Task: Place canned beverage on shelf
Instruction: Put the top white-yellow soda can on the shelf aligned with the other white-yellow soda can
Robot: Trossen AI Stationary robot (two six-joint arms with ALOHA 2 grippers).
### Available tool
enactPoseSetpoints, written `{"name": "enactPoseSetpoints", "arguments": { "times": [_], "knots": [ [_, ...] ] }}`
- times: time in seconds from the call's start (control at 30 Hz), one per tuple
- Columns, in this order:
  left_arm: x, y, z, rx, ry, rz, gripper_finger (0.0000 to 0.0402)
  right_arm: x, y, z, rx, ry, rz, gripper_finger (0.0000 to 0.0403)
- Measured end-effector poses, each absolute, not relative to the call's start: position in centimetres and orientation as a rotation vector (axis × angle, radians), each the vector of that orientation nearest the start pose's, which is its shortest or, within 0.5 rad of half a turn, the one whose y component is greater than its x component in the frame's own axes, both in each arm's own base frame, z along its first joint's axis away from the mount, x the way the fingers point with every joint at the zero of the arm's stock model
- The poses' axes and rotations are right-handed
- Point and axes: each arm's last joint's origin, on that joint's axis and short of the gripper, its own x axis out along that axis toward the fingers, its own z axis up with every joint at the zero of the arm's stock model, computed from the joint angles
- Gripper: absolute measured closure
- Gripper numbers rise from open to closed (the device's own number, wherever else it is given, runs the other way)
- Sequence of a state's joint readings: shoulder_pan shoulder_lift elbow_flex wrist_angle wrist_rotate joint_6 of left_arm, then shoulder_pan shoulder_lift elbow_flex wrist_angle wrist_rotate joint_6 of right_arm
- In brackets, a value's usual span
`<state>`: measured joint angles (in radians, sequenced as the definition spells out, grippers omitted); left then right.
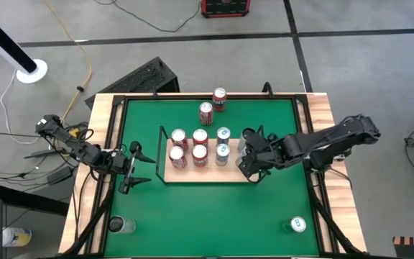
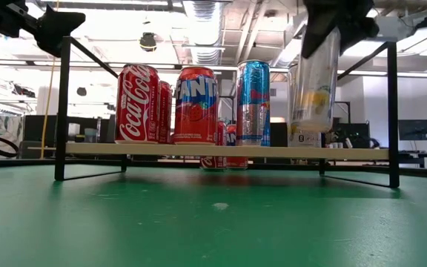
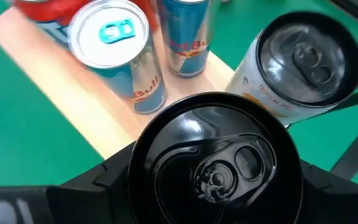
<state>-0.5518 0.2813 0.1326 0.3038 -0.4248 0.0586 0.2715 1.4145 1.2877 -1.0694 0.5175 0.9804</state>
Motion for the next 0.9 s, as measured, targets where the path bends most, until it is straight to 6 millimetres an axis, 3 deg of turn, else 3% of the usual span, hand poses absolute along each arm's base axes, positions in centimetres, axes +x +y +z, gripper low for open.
{"name": "enactPoseSetpoints", "arguments": {
  "times": [0.4, 0.67, 0.9],
  "knots": [
    [10.0, -4.8, 21.4, -0.017, -0.14, -0.123, 0.0109, 26.6, 4.6, 28.4, 0.531, 0.936, -0.931, 0.0119],
    [10.0, -4.8, 21.4, -0.015, -0.14, -0.123, 0.0109, 27.0, 4.4, 28.1, 0.534, 0.938, -0.937, 0.0071],
    [10.0, -4.8, 21.4, -0.015, -0.14, -0.123, 0.0109, 27.0, 4.5, 28.1, 0.526, 0.968, -0.906, 0.0067]
  ]
}}
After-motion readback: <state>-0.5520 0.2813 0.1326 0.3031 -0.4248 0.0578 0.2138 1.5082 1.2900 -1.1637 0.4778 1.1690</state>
